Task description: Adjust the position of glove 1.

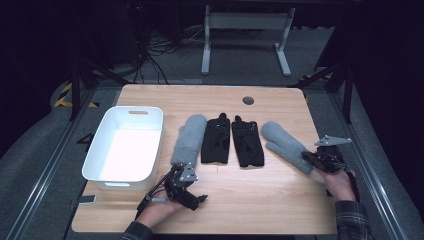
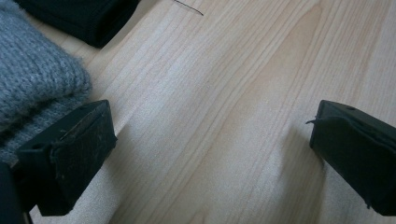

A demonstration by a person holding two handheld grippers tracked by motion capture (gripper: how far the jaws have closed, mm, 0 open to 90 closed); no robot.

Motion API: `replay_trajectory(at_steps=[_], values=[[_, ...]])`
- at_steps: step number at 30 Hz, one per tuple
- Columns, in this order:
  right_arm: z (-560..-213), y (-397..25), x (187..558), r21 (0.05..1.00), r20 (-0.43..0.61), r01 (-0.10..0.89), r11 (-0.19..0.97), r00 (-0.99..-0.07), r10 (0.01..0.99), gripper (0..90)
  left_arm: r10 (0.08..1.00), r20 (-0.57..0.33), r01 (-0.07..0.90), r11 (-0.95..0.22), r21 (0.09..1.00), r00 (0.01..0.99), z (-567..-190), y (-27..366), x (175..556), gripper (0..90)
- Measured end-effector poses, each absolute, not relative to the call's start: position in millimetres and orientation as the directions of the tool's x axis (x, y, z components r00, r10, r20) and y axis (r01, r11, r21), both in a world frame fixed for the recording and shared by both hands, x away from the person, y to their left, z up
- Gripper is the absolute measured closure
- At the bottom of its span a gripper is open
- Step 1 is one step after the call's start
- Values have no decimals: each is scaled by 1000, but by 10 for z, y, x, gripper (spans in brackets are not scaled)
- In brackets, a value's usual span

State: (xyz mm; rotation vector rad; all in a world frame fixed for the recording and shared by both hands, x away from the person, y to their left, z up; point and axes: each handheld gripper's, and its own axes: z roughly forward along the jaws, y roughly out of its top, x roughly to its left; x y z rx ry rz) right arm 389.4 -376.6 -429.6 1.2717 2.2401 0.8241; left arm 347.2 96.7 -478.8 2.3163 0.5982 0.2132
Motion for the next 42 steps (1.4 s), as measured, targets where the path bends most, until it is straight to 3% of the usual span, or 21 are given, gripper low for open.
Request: replay_trajectory(at_steps=[20,25,31,42], values=[[-4294,-3506,3419,672,-34,590,449,-580,814,900,477,-19,357,-631,689,879,-4788,969,3471,7],[-4188,-3559,3414,708,-49,561,430,-568,821,900,477,-19,357,-631,689,878,-4788,969,3471,7],[-4235,-3840,3531,697,-45,600,392,-509,860,900,477,-19,357,-631,689,879,-4788,969,3471,7],[-4308,-3739,3440,650,-40,623,434,-543,839,900,479,-21,360,-629,689,878,-4789,971,3468,7]])
